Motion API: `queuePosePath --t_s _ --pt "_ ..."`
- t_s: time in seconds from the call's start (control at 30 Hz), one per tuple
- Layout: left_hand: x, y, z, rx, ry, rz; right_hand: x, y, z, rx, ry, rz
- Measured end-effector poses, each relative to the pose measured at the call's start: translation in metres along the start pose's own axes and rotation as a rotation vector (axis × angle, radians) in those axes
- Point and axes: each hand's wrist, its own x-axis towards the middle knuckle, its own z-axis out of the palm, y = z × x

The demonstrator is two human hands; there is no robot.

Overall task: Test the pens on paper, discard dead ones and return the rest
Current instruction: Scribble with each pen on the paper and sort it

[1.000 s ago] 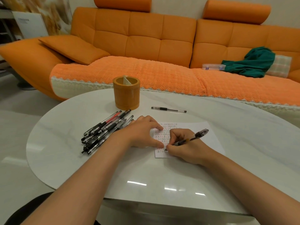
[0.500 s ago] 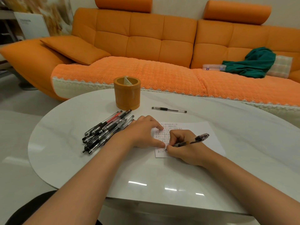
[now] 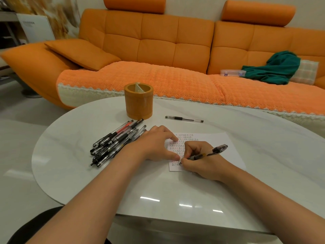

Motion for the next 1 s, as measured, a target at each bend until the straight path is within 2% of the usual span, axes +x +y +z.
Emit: queuePosePath --t_s 0.37,0.67,0.73,0.8,0.87,0.93,1.0 --pt "0.0 0.0 0.0 -0.015 -0.001 -0.001 -0.001 -0.001 0.0 0.019 -0.027 0.007" --pt "-0.004 -0.001 0.0 -0.025 0.007 0.018 -0.003 -0.008 -0.01 0.288 0.15 0.033" --pt "-0.004 -0.001 0.001 -0.021 0.012 0.017 -0.005 -0.008 -0.013 0.079 0.224 -0.097" --pt "-0.005 -0.001 0.002 -0.013 0.023 0.018 -0.003 -0.002 -0.021 -0.386 0.297 -0.274" --pt "-0.005 -0.001 0.002 -0.001 0.028 0.02 0.002 0.003 -0.03 -0.758 0.282 -0.387" --pt "-0.006 0.0 0.002 0.003 0.043 0.032 0.006 0.001 -0.033 -0.872 0.207 -0.364" --pt "-0.008 0.001 0.002 -0.007 0.092 0.043 0.006 -0.008 -0.031 -0.872 0.17 -0.267"
